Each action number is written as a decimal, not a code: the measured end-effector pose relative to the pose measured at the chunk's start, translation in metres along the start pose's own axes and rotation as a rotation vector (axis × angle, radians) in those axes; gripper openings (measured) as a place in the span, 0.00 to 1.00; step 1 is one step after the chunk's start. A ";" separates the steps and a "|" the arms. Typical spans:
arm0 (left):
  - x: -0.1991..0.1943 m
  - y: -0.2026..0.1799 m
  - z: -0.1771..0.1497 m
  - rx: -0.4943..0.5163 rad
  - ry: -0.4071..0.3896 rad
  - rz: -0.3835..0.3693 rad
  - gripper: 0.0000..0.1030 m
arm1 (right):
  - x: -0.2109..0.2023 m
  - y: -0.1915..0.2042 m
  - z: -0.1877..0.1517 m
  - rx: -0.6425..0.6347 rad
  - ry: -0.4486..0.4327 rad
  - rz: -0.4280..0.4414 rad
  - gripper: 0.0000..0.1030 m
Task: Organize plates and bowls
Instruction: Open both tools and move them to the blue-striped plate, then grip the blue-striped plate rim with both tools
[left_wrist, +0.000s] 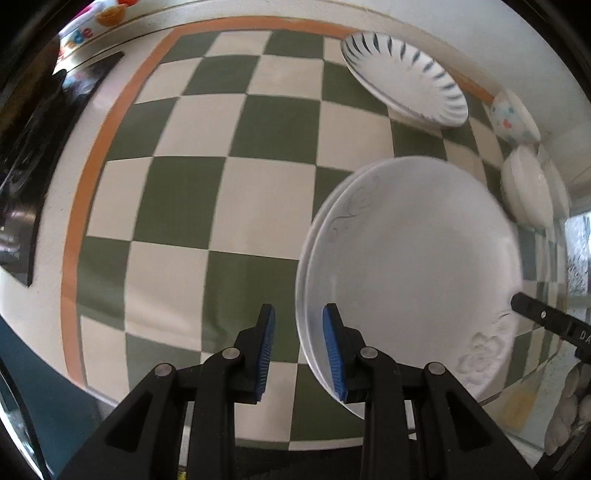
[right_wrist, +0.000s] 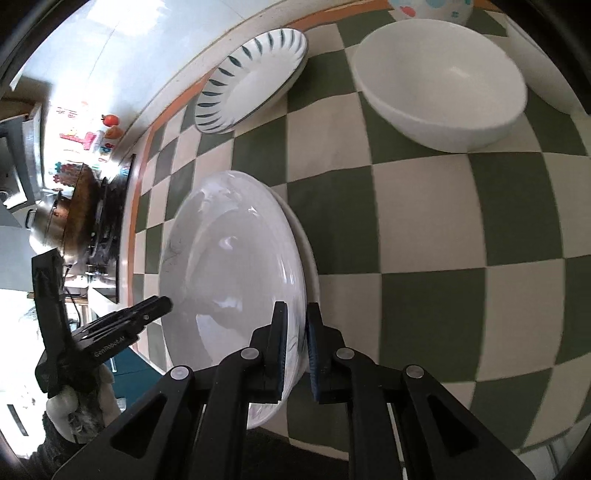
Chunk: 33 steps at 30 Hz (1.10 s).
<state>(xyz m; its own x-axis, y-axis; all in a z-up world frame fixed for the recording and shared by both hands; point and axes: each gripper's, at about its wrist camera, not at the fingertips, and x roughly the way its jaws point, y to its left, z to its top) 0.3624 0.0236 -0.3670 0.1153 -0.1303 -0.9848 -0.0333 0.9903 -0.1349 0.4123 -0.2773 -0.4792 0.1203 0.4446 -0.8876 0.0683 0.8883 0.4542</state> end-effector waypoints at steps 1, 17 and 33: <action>-0.006 0.001 0.000 -0.010 -0.007 -0.006 0.24 | -0.004 -0.002 0.000 0.006 0.002 0.024 0.13; 0.005 -0.013 0.194 0.045 0.020 -0.100 0.27 | -0.065 0.039 0.152 0.043 -0.123 -0.007 0.23; 0.091 -0.024 0.275 0.123 0.161 -0.110 0.26 | 0.031 0.011 0.269 0.145 -0.003 -0.170 0.23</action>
<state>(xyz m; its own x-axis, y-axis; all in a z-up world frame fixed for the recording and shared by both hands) 0.6463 0.0009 -0.4233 -0.0483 -0.2346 -0.9709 0.0927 0.9668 -0.2382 0.6826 -0.2852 -0.4812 0.0978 0.2895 -0.9522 0.2297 0.9243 0.3047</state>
